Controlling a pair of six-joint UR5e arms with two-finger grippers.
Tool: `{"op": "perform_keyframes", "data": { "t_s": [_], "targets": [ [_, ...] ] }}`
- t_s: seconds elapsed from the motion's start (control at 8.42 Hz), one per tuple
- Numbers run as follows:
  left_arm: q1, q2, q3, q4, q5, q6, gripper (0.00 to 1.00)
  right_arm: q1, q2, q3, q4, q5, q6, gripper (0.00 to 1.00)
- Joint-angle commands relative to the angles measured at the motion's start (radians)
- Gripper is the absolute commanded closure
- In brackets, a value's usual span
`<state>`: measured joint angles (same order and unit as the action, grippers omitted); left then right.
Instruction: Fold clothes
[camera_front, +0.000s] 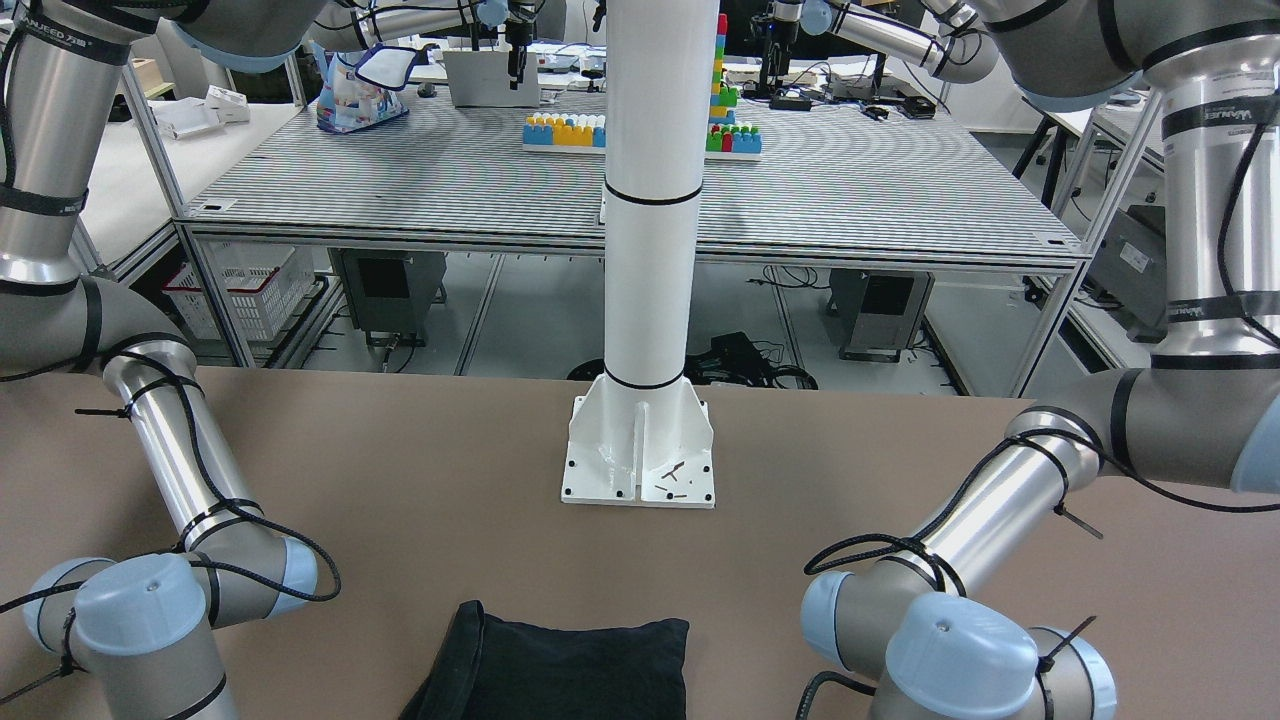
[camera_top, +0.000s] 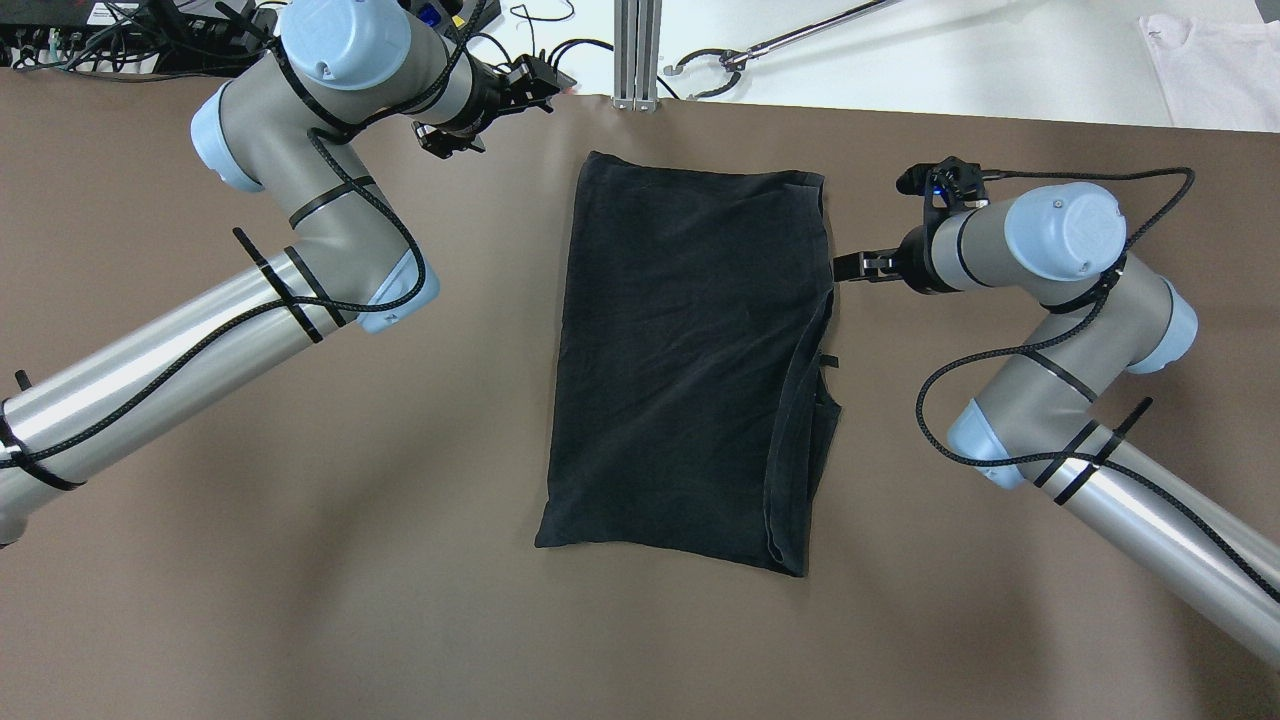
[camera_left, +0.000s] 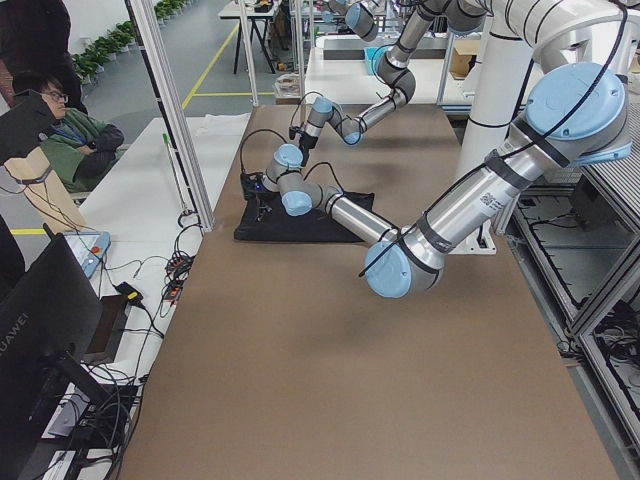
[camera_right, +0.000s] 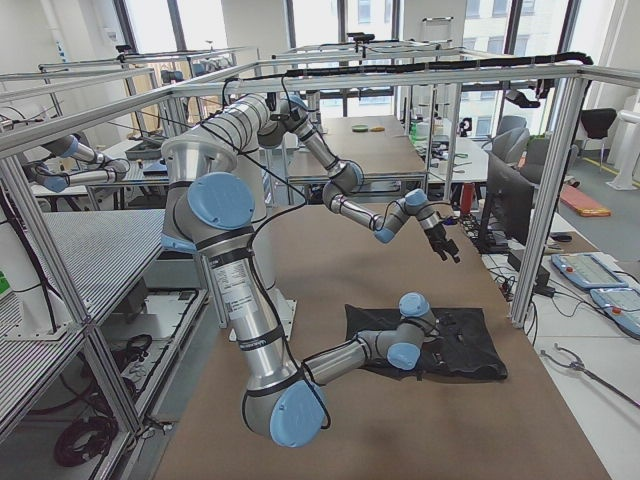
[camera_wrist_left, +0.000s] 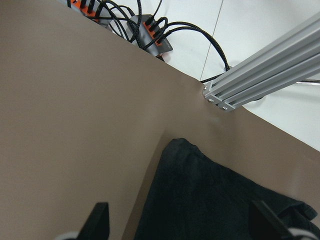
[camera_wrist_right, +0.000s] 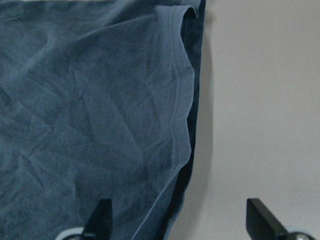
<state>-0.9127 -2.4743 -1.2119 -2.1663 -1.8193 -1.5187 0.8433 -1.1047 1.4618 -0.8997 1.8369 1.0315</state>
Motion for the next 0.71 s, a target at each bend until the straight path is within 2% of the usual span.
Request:
{"op": "perform_keyframes", "data": {
  "t_s": [0.0, 0.24, 0.36, 0.59],
  "targets": [
    [0.000, -0.002, -0.001, 0.000, 0.000, 0.000, 0.00, -0.069, 0.012, 0.008, -0.070, -0.116, 0.033, 0.06],
    [0.000, -0.005, -0.001, 0.000, 0.000, 0.000, 0.00, -0.091, 0.048, -0.007, -0.117, -0.146, 0.033, 0.06],
    [0.000, -0.005, 0.000, -0.001, 0.000, 0.002, 0.00, -0.099, 0.077, -0.024, -0.136, -0.206, 0.030, 0.06],
    [0.000, -0.005, 0.000, 0.000, 0.000, 0.002, 0.00, -0.113, 0.088, -0.064, -0.136, -0.228, 0.018, 0.06]
  ]
}}
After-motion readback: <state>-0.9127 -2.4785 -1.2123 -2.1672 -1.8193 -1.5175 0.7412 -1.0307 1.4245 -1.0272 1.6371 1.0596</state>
